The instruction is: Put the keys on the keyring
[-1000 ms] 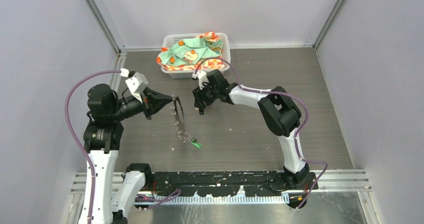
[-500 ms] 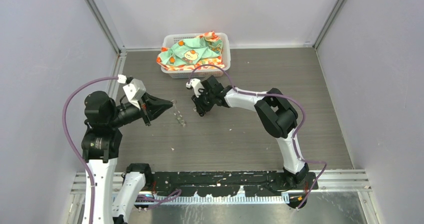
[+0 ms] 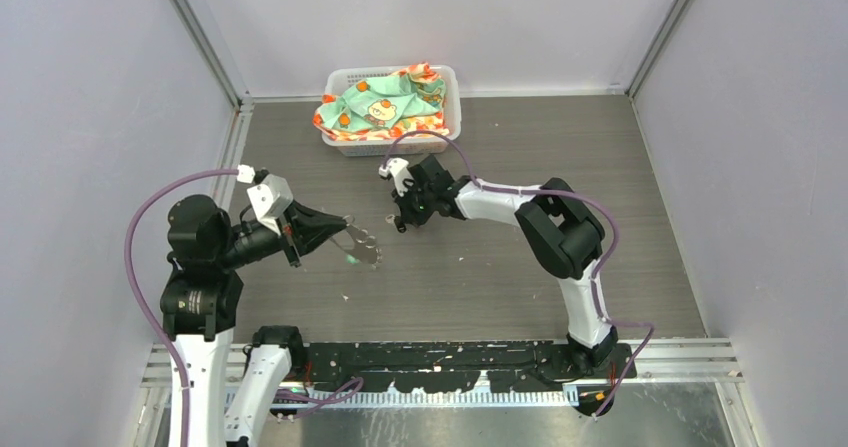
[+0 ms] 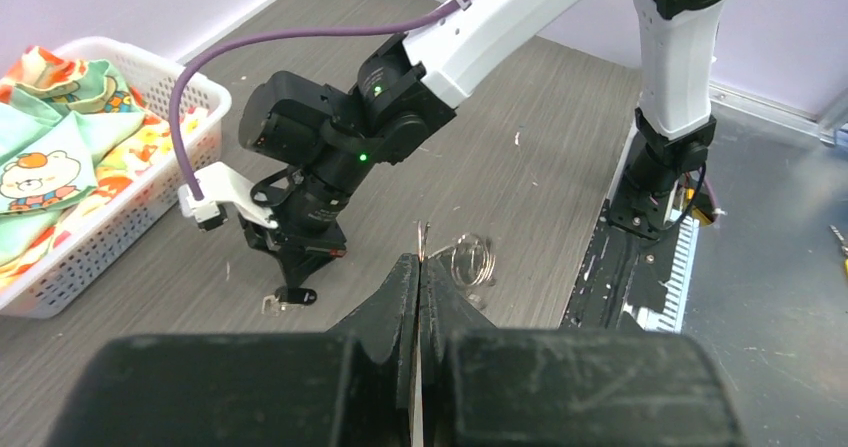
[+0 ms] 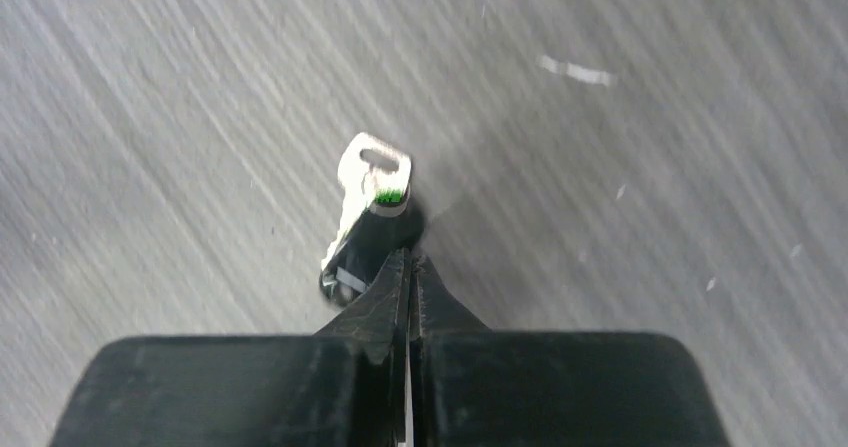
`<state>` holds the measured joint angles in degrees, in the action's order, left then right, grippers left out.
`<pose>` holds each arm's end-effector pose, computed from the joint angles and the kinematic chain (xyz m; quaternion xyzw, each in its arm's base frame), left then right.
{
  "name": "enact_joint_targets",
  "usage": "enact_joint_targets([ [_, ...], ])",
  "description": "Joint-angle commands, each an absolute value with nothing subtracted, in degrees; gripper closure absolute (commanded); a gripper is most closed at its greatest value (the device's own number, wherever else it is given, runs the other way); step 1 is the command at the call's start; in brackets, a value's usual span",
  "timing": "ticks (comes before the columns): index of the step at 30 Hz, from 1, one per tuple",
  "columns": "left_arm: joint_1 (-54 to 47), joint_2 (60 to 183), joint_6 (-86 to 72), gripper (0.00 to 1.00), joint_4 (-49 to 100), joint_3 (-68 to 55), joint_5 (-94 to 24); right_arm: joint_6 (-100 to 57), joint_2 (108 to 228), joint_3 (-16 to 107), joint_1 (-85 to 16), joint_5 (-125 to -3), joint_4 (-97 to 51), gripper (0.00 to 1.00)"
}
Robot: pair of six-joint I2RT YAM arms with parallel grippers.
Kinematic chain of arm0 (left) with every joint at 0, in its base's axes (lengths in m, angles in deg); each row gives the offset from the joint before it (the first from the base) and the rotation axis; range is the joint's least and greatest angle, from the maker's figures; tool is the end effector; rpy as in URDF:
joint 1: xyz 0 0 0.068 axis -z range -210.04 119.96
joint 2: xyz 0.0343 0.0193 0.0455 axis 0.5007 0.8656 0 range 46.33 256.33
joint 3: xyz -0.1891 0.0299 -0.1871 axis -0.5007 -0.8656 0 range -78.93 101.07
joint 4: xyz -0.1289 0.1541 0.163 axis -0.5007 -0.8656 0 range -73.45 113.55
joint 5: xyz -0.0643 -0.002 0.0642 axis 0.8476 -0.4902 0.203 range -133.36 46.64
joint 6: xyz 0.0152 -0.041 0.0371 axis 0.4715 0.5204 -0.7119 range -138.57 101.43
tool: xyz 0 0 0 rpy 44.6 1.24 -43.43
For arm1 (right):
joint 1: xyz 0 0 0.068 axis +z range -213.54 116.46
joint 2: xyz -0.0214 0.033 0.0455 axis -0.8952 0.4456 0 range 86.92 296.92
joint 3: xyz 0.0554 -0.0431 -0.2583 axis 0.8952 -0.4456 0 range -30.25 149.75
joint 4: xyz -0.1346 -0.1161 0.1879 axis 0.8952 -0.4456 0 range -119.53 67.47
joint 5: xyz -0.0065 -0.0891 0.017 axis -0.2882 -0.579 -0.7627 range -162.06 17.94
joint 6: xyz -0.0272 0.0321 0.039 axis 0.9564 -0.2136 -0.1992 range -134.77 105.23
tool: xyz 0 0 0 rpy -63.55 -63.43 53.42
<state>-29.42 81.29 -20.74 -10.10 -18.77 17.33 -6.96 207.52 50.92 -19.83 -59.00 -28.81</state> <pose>0.0939 -0.0364 0.4053 0.3459 0.6453 -0.3749 0.5687 0.3234 0.3217 0.1475 -0.4386 0.8101 0.2156 0.3238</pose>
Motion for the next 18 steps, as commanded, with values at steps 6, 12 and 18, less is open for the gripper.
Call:
enact_joint_targets([
  [6,-29.78,80.29,-23.09,1.0,-11.68,-18.42,22.79,-10.11,195.85,40.55,-19.82,-60.56,-23.15,0.62],
  [12,-29.78,79.82,-22.48,1.0,-11.98,-18.67,22.69,-10.11,202.55,48.1,-19.83,-59.44,-24.99,0.42],
  [18,-29.82,79.39,-22.61,1.0,-13.01,-17.58,22.71,-10.99,206.72,52.98,-19.65,-57.29,-25.11,0.41],
])
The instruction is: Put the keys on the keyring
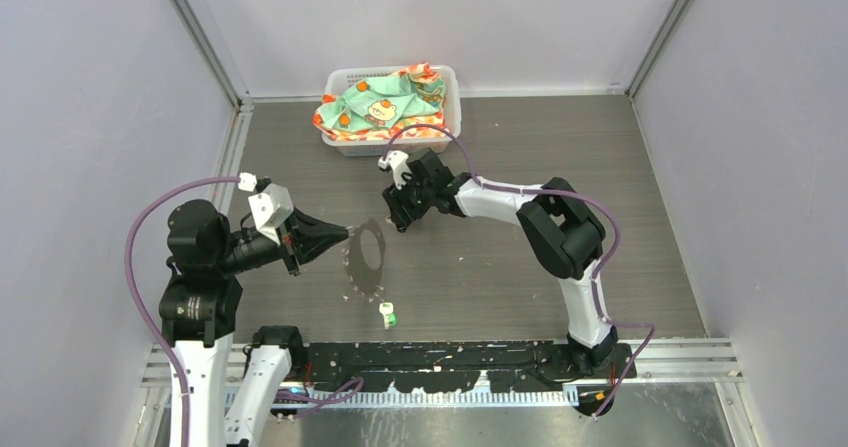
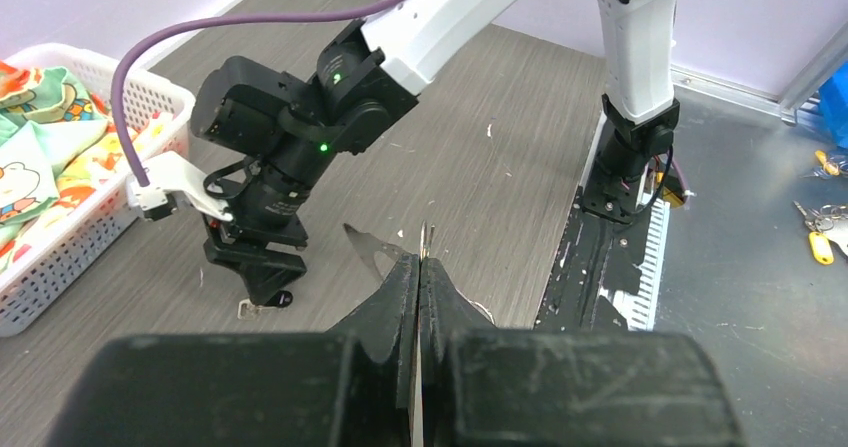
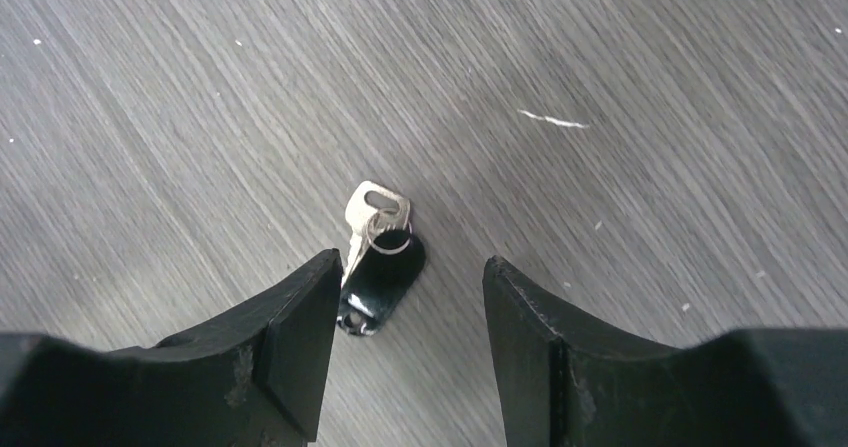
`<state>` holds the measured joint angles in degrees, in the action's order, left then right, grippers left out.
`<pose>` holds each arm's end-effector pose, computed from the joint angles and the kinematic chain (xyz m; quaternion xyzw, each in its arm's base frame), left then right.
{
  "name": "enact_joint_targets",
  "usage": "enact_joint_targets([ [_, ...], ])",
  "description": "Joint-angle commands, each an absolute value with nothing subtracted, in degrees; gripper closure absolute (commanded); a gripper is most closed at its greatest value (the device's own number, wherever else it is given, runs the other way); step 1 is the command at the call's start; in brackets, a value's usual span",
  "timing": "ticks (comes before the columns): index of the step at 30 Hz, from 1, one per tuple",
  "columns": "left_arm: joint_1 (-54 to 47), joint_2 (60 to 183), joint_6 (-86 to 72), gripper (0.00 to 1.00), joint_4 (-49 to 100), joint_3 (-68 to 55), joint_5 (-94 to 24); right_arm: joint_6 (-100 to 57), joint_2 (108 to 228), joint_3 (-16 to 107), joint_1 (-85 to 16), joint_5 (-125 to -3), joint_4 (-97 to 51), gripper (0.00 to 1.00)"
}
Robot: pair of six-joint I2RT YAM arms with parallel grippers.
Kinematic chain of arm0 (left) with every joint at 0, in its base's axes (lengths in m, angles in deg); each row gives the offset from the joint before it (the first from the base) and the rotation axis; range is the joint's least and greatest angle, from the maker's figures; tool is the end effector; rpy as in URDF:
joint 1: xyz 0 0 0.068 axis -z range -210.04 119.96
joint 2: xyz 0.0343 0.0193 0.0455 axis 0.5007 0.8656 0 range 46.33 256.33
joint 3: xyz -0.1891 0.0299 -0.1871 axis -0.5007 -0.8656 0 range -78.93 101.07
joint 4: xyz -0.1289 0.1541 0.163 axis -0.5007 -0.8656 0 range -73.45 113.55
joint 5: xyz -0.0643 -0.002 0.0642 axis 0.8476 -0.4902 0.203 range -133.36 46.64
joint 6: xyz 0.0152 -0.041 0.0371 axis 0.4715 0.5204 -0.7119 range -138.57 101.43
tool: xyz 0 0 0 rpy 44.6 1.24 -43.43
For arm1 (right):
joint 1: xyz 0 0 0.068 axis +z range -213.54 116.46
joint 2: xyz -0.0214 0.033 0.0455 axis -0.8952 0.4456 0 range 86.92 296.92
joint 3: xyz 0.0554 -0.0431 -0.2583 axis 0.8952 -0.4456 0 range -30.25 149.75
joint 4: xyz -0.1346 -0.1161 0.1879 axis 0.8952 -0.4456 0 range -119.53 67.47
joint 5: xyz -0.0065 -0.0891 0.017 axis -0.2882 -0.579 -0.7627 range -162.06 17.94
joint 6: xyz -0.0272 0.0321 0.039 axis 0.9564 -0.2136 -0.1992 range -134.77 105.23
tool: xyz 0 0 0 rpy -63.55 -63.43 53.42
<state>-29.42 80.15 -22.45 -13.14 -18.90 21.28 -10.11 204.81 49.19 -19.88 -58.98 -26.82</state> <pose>0.0852 -0.0376 0.4016 0.3673 0.6357 -0.3955 0.5519 0.3202 0.3182 0.1615 -0.4142 0.8118 0.2313 0.3406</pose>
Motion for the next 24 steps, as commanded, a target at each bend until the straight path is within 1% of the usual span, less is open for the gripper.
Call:
enact_joint_targets([
  [1,-29.78,79.38,-22.65,1.0,-13.19,-17.4,22.66,-10.99,207.59,53.83,-19.63,-57.34,-25.41,0.41],
  [6,-29.78,79.73,-23.21,1.0,-14.48,-16.44,22.52,-11.61,209.65,55.48,-19.39,-58.8,-26.4,0.46],
  [13,-29.78,79.79,-23.2,1.0,-14.91,-16.6,22.57,-11.17,211.07,56.27,-18.38,-59.54,-26.33,0.49],
  [16,-29.78,79.95,-23.2,1.0,-15.27,-16.21,22.42,-9.46,211.46,56.62,-17.59,-61.82,-27.7,0.54],
  [20,-29.78,80.17,-23.1,1.0,-15.09,-16.04,22.29,-6.45,211.69,56.56,-16.01,-66.27,-29.63,0.56],
  [24,-29.78,80.1,-21.96,1.0,-13.63,-16.28,22.22,-4.5,210.74,55.47,-14.71,-70.98,-30.34,0.64],
])
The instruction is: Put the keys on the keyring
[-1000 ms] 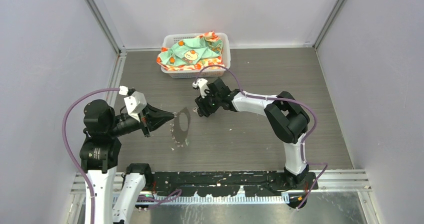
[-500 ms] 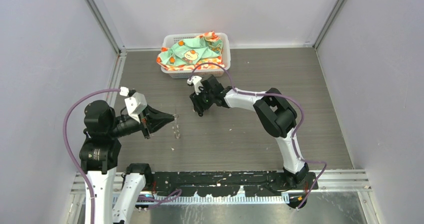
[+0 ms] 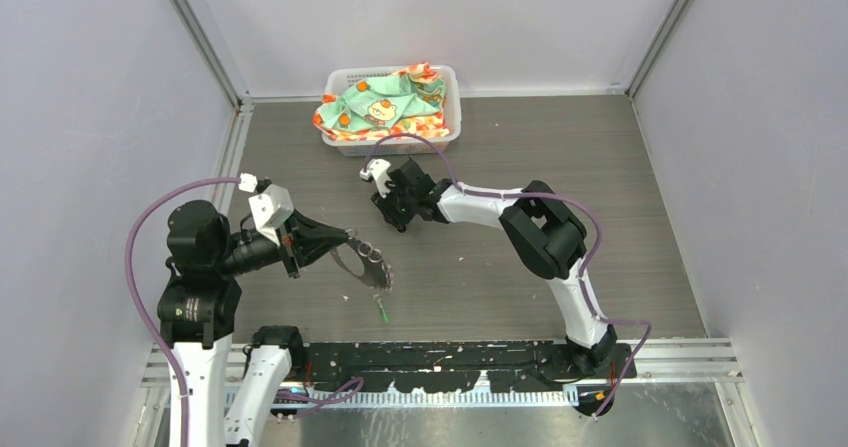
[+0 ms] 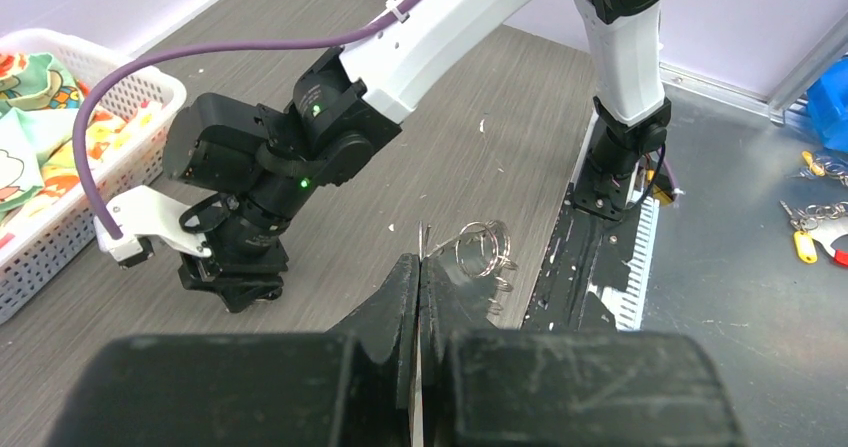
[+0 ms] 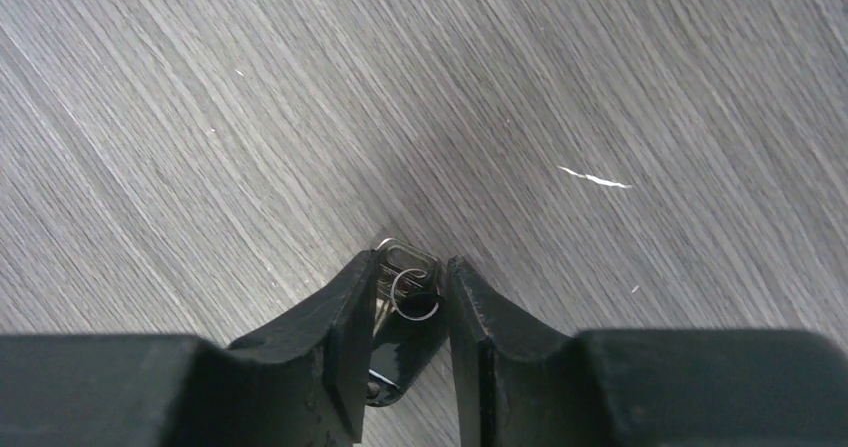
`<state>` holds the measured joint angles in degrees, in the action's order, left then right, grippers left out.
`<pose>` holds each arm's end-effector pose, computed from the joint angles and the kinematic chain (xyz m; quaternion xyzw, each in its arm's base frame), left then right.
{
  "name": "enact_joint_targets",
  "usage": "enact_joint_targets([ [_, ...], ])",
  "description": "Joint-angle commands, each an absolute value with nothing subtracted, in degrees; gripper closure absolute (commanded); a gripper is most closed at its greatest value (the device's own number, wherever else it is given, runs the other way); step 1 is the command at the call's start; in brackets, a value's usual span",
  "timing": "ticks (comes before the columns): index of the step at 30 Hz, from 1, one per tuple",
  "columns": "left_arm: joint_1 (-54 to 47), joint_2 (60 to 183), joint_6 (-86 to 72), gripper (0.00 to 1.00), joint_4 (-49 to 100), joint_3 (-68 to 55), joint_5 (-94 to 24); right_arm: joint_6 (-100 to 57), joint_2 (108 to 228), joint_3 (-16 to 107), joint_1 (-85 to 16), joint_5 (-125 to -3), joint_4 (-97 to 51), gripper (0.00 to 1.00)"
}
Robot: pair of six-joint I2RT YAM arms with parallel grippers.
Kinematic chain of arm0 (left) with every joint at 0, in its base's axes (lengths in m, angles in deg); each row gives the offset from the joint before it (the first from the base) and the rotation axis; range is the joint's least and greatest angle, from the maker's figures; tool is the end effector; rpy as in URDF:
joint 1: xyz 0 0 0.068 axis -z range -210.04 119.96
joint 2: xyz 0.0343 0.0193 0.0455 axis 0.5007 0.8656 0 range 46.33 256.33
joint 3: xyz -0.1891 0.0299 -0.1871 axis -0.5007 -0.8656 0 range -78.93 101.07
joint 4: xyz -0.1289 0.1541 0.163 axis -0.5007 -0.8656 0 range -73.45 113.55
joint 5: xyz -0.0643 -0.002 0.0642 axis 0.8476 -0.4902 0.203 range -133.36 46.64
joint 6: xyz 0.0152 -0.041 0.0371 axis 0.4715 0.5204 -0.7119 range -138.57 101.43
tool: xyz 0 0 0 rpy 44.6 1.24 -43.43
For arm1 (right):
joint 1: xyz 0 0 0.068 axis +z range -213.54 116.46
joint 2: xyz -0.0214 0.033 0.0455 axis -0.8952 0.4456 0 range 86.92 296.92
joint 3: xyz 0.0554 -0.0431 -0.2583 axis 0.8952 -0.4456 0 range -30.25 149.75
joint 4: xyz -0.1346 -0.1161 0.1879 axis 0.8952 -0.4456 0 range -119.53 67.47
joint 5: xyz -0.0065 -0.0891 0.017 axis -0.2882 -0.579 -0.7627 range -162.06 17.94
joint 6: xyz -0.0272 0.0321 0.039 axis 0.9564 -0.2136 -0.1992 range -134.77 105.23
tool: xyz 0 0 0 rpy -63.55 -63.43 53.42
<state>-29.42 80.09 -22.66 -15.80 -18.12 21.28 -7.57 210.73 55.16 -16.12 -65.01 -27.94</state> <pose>0.0821 -0.0376 0.4013 0.3623 0.6438 -0.4001 0.5424 0.3168 0.3519 0.1460 -0.4427 0.8047 0.1877 0.3482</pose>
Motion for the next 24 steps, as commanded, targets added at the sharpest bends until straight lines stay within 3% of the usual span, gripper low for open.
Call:
enact_joint_targets([
  [1,-29.78,80.14,-21.56,1.0,-13.22,-16.38,22.23,-4.03,210.54,55.15,-14.55,-71.71,-30.39,0.67],
  [4,-29.78,79.92,-20.37,1.0,-11.82,-17.0,22.21,-3.18,210.36,54.92,-14.11,-74.59,-30.75,0.75],
  [9,-29.78,79.73,-19.55,1.0,-10.65,-17.24,22.34,-3.12,208.99,54.01,-13.98,-75.24,-30.36,0.98],
  [24,-29.78,79.45,-18.92,1.0,-9.88,-17.77,24.9,-12.02,182.47,32.63,-14.07,-67.61,-30.06,0.99],
])
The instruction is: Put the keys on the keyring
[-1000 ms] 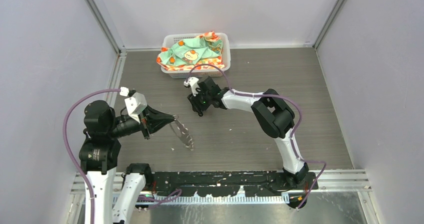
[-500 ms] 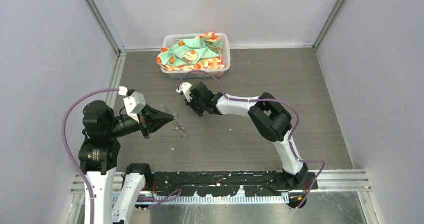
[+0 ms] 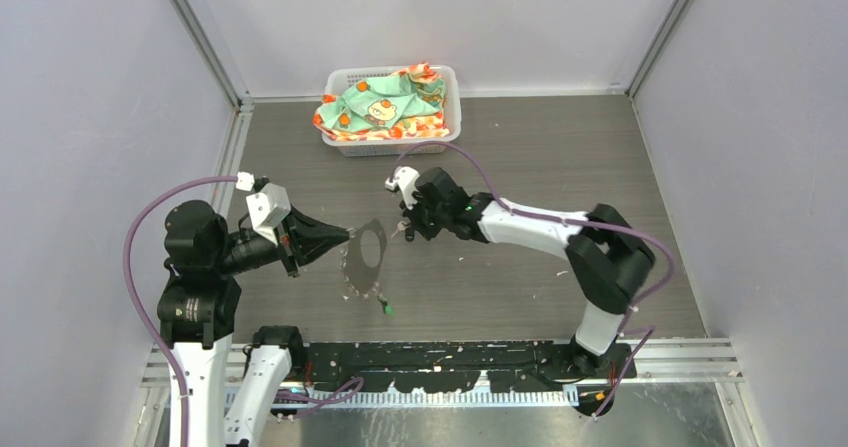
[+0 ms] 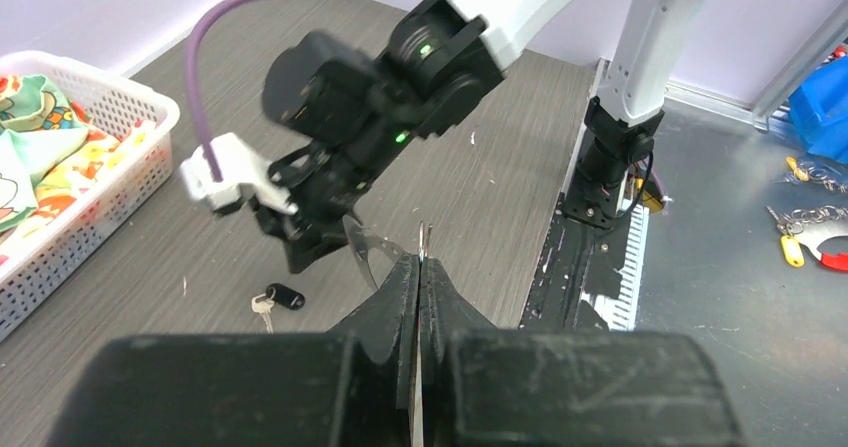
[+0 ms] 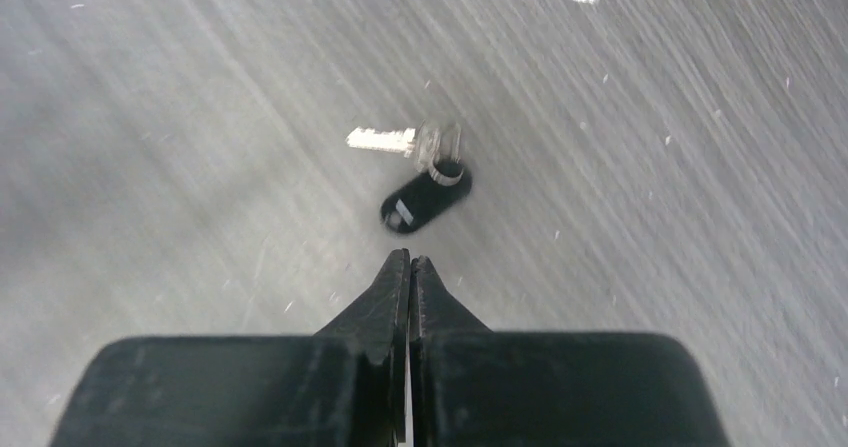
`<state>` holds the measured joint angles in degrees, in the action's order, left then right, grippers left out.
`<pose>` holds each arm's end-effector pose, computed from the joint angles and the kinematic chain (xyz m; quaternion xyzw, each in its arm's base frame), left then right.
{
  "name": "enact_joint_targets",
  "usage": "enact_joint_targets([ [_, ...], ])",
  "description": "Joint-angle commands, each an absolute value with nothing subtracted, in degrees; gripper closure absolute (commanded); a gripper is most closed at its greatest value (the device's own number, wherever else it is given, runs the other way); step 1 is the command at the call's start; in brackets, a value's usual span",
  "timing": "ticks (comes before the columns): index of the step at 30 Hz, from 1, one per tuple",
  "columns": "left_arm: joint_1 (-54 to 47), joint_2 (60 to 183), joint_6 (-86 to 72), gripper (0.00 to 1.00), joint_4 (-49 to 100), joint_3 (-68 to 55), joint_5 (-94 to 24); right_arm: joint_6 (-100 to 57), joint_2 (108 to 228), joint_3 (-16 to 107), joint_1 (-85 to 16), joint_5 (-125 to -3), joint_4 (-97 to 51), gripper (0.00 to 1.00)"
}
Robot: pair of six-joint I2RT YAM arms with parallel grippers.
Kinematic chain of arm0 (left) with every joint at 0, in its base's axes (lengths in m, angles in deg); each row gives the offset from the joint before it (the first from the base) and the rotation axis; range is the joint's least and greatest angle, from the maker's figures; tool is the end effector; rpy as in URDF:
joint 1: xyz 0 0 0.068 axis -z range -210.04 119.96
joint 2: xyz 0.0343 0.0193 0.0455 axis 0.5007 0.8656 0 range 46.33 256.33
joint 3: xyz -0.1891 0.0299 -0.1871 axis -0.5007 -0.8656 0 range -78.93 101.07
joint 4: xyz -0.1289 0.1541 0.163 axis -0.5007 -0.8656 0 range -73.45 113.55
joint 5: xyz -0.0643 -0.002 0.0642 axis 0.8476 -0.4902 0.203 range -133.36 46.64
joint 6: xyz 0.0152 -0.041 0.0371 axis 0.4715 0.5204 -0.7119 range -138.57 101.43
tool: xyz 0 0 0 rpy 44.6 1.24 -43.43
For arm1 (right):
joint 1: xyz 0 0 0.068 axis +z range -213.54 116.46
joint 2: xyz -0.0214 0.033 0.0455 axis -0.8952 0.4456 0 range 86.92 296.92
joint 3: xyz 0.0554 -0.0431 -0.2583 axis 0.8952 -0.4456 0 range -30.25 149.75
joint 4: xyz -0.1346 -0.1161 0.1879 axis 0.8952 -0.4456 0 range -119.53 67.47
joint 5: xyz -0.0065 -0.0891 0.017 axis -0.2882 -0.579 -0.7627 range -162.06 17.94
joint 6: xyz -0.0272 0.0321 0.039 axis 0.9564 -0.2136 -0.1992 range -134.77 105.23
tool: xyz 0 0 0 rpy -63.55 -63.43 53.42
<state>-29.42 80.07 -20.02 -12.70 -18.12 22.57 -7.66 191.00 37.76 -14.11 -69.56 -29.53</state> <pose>0.0821 -0.0380 0.4063 0.3643 0.6323 -0.4104 0.5468 0.2574 0.3031 0.1921 -0.4420 0.8036 0.1623 0.3640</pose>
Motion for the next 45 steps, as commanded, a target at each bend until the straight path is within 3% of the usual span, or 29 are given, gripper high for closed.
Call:
enact_joint_targets([
  [1,-29.78,79.41,-18.92,1.0,-9.85,-17.77,25.09,-13.02,180.75,30.62,-14.06,-68.05,-30.04,0.99],
  [4,-29.78,79.32,-18.92,1.0,-9.63,-17.88,25.54,-15.84,177.5,25.96,-13.98,-69.77,-29.08,0.96],
  [8,-29.78,79.11,-16.38,1.0,-7.66,-18.63,25.89,-17.24,179.37,26.01,-14.05,-71.02,-26.33,0.6],
  [10,-29.78,79.05,-16.11,1.0,-7.56,-18.48,25.9,-16.52,182.32,28.05,-14.24,-70.89,-25.44,0.51],
  [12,-29.78,78.9,-16.28,1.0,-8.24,-18.15,25.7,-15.22,185.48,30.99,-14.98,-70.28,-25.3,0.48],
  [26,-29.78,78.85,-17.2,1.0,-11.78,-16.58,25.33,-10.1,199.8,44.12,-18.19,-62.34,-24.17,0.46],
  [34,-29.78,78.94,-17.21,1.0,-11.89,-16.41,25.2,-8.19,202.27,46.49,-18.21,-60.26,-27.51,0.44],
  [45,-29.78,78.96,-16.72,1.0,-11.92,-15.84,25.11,-6.41,204.36,48.55,-18.18,-60.87,-30.62,0.6],
])
